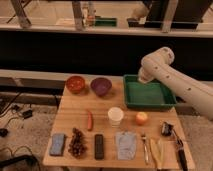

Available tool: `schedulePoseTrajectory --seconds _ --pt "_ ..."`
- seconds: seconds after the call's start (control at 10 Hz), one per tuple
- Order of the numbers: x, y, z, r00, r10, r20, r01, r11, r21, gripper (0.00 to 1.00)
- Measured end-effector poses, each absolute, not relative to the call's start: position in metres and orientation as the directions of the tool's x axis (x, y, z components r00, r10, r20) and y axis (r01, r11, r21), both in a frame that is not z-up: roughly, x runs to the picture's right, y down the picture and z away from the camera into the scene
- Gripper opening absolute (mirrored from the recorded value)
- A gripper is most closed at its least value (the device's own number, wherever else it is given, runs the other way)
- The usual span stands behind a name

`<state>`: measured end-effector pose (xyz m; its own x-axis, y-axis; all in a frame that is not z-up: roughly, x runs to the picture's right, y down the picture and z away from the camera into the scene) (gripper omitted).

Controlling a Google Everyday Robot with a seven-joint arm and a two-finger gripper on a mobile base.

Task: Stack cups into tray

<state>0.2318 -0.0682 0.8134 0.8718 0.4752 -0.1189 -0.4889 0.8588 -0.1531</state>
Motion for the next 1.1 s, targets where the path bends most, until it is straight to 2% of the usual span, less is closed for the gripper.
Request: schedulePoseTrajectory --seconds 0.4,1.1 --pt "0.259 -0.080 0.806 0.871 0.458 -0.176 -0.481 0.869 -0.120 0.02" --pt "0.259 -0.080 0.808 0.869 0.460 -0.181 -0.484 0.866 -0.125 0.02"
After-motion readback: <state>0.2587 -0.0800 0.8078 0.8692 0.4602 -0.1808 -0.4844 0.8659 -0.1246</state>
